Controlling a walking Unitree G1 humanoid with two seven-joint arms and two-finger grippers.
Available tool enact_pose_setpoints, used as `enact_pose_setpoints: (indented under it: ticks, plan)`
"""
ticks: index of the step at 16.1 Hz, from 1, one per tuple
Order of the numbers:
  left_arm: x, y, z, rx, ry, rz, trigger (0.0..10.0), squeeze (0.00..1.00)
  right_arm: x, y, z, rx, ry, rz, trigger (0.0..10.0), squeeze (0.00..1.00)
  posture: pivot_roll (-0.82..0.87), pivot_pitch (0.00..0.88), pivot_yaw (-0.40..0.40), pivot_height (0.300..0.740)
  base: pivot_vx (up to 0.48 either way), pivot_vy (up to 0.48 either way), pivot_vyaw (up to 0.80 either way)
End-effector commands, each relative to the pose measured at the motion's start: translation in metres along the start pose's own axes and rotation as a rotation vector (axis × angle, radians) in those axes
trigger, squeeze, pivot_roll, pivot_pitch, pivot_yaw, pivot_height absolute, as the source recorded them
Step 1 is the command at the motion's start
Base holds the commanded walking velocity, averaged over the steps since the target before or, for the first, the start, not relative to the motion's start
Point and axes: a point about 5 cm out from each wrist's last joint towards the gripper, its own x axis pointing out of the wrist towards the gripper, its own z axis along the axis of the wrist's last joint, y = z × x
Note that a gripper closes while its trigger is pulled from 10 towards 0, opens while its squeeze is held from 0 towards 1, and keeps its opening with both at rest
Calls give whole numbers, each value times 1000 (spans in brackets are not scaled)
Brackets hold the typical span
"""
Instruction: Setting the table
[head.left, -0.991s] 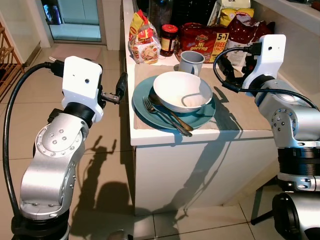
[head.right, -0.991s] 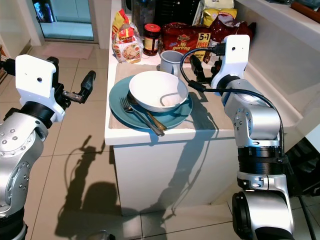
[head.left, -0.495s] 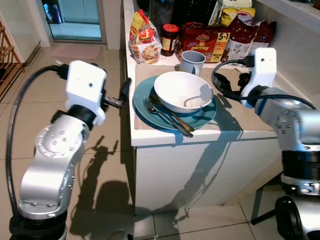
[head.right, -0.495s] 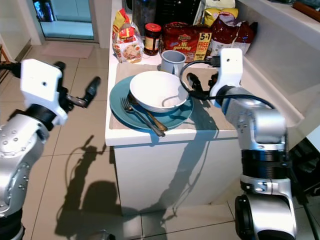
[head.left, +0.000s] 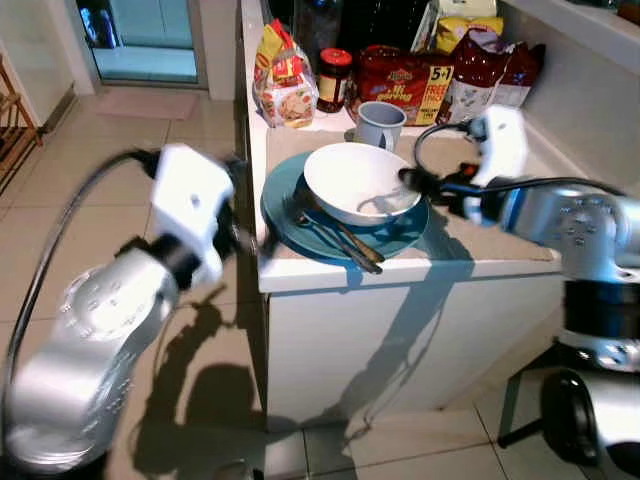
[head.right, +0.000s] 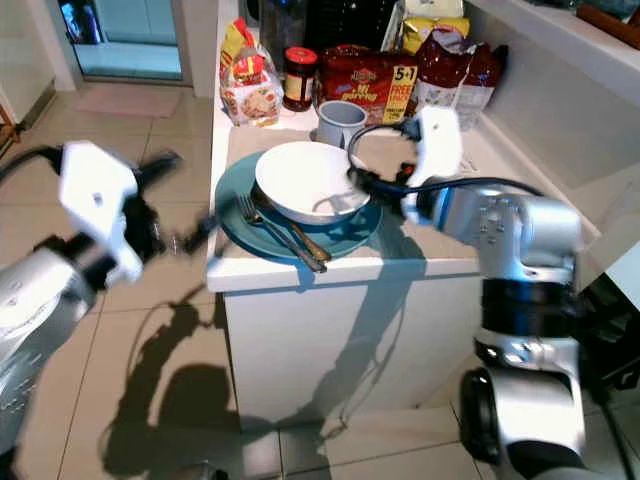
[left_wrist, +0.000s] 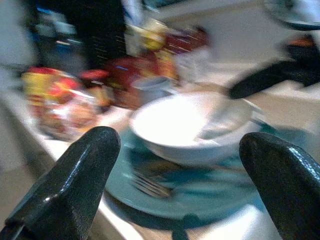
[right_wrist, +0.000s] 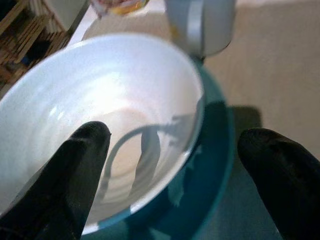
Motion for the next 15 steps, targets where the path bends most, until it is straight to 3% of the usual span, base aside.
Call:
enact_pose_setpoints:
  ticks: [1,5,6,7,8,9,15]
  plan:
    - [-4,-8,-2,-21,40,-84,10000,0,4,0,3,15,17,6,10000,0,64,0,-119,740,0,0,0]
    - [-10,-7,-4,-19,58,-86,10000,0,14,4,1,62,86,36,10000,0,79,0,-137,740,0,0,0]
    - [-11,-8,-4,-24,62,-95,10000,0,18,7,0,112,91,64,4392,0,83,0,-141,740,0,0,0]
    - [-11,-9,-4,-26,66,-101,10000,0,19,7,0,127,95,73,4392,0,83,0,-141,740,0,0,0]
    - [-12,-9,-4,-27,71,-105,10000,0,22,7,-1,144,103,78,1137,0,83,0,-140,740,0,0,0]
    - [-12,-9,-4,-30,77,-111,10000,0,28,6,-5,167,131,78,275,0,84,0,-140,740,0,0,0]
    - [-12,-12,-1,-32,68,-116,10000,0,39,11,-5,226,118,89,0,0,88,0,-148,740,0,0,0]
